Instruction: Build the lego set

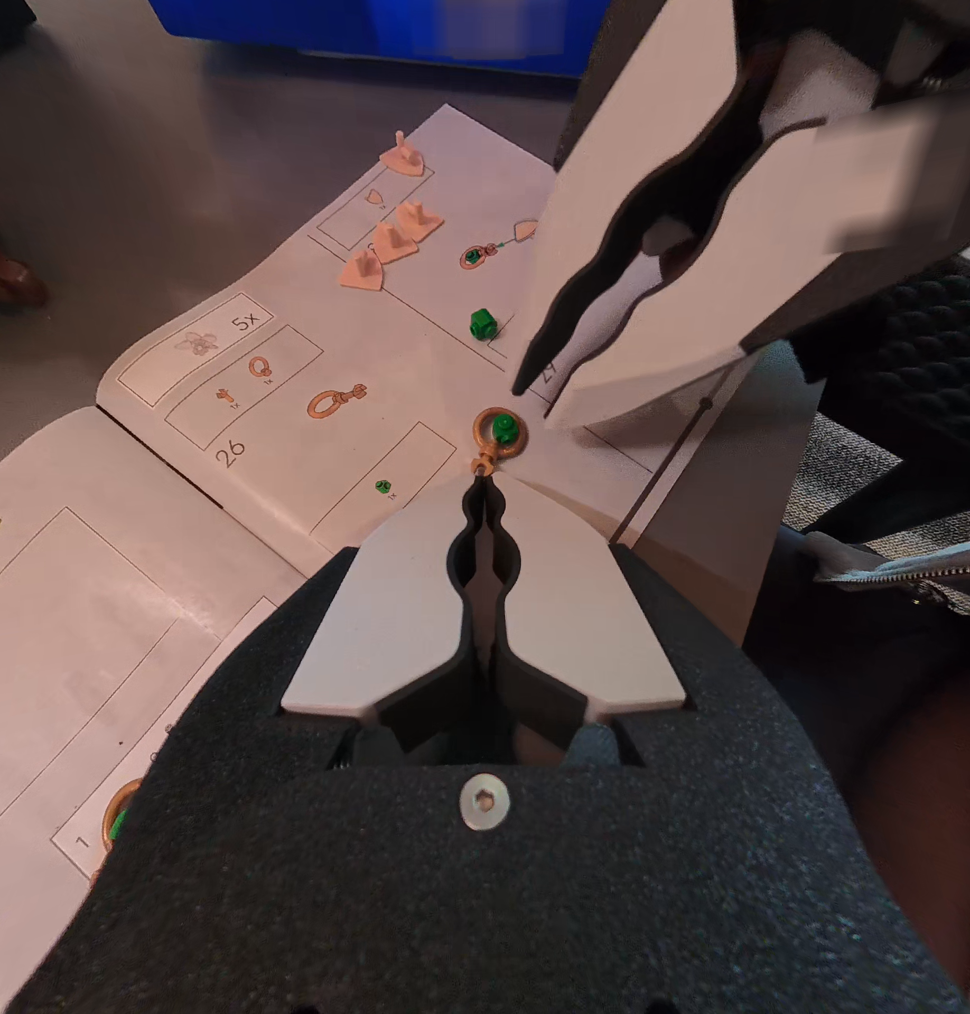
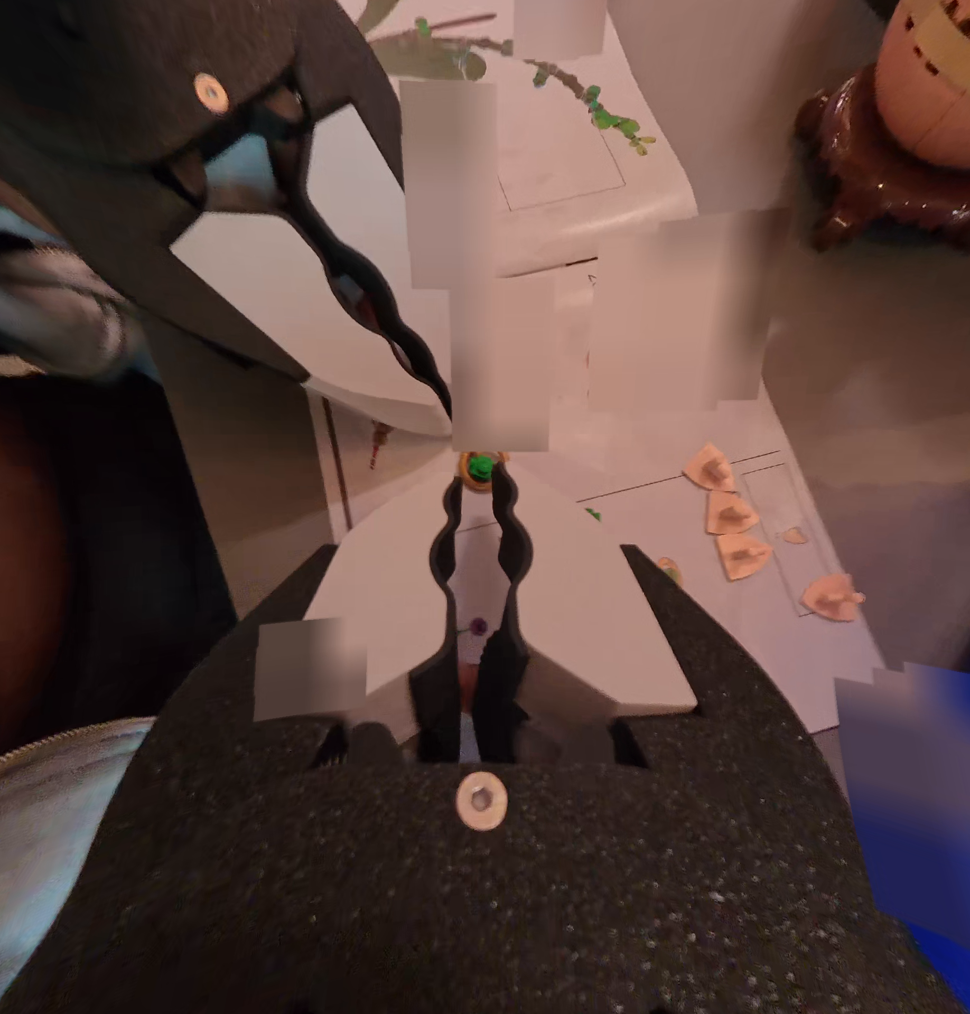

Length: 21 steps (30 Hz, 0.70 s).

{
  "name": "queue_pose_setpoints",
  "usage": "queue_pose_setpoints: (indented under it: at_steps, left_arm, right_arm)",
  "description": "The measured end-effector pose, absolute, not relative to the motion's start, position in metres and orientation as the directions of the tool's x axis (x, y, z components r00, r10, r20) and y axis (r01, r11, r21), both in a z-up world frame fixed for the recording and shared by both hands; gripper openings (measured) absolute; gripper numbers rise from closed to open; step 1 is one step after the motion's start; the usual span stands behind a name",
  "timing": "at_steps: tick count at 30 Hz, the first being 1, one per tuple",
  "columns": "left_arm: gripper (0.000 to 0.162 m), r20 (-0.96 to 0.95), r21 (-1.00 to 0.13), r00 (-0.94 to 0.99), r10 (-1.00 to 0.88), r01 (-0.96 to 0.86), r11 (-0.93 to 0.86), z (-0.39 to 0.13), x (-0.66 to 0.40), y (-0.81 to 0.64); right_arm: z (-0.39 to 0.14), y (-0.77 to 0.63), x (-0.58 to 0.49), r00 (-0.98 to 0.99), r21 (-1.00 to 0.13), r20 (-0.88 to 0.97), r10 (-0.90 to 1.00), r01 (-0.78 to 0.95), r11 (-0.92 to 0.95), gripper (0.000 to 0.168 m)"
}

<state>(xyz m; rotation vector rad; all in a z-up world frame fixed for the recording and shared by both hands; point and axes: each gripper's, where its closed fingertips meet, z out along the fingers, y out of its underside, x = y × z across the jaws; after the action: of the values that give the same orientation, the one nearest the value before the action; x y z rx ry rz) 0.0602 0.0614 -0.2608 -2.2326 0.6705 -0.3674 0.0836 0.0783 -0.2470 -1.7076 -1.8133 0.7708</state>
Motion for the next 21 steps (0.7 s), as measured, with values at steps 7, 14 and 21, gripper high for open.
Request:
queue_pose_setpoints:
  at_steps: [7, 14, 21]
  left_arm:
    - [0.0, 0.102, -0.739, 0.818, -0.567, -0.32, -0.593, -0.261, 0.06, 0.062]
    - [0.0, 0.105, -0.739, 0.813, -0.572, -0.321, -0.592, -0.261, 0.06, 0.062]
    - [0.0, 0.139, -0.736, 0.81, -0.569, -0.3, -0.607, -0.261, 0.06, 0.062]
  right_arm:
    - [-0.255, 0.087, 0.08, -0.32, -0.632, 0.168, 0.933, 0.691, 0.351, 0.004]
    - [-0.254, 0.083, 0.078, -0.511, -0.579, 0.119, 0.851, 0.661, 0.477, 0.012]
    - [-0.261, 0.08, 0.077, -0.56, -0.575, 0.059, 0.826, 0.658, 0.487, 0.009]
